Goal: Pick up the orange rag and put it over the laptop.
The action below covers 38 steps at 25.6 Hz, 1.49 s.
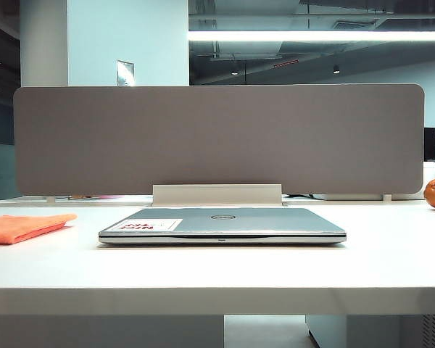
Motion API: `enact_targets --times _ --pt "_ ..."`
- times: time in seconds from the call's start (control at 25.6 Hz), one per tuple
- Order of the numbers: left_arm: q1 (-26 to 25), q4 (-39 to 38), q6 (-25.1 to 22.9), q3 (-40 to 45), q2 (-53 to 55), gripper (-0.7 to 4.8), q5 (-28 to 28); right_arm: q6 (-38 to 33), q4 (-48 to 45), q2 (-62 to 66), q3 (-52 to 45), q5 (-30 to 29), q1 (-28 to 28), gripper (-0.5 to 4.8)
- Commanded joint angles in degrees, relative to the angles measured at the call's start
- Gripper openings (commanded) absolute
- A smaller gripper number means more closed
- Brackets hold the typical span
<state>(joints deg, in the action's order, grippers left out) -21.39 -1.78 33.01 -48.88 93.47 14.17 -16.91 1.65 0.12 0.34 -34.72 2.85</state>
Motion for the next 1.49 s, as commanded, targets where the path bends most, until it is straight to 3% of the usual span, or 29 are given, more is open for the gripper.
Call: enact_targets --times 0.04,1.17,1.33,1.41,1.49 --pt "-0.2 1.9 -0.8 -0.3 0.4 1.62 0.0 0.0 -0.2 -0.1 -0.2 -0.2 0.0 -0.05" --pt "1.3 6.2 -4.3 -0.5 6.0 1.61 -0.5 0.0 -0.2 -0.1 -0.2 -0.2 0.0 -0.05" --pt "1.4 5.9 -4.6 -0.5 7.4 0.24 -0.4 0.0 -0.2 -0.1 -0.2 -0.2 0.0 -0.05" --pt "1.4 6.0 -5.8 -0.5 7.4 -0.08 0.1 0.0 -0.2 -0.1 -0.2 -0.2 0.0 -0.05" --pt "1.4 6.0 -6.9 -0.5 7.4 -0.06 0.3 0.0 -0.2 -0.1 -0.2 -0.2 0.0 -0.05"
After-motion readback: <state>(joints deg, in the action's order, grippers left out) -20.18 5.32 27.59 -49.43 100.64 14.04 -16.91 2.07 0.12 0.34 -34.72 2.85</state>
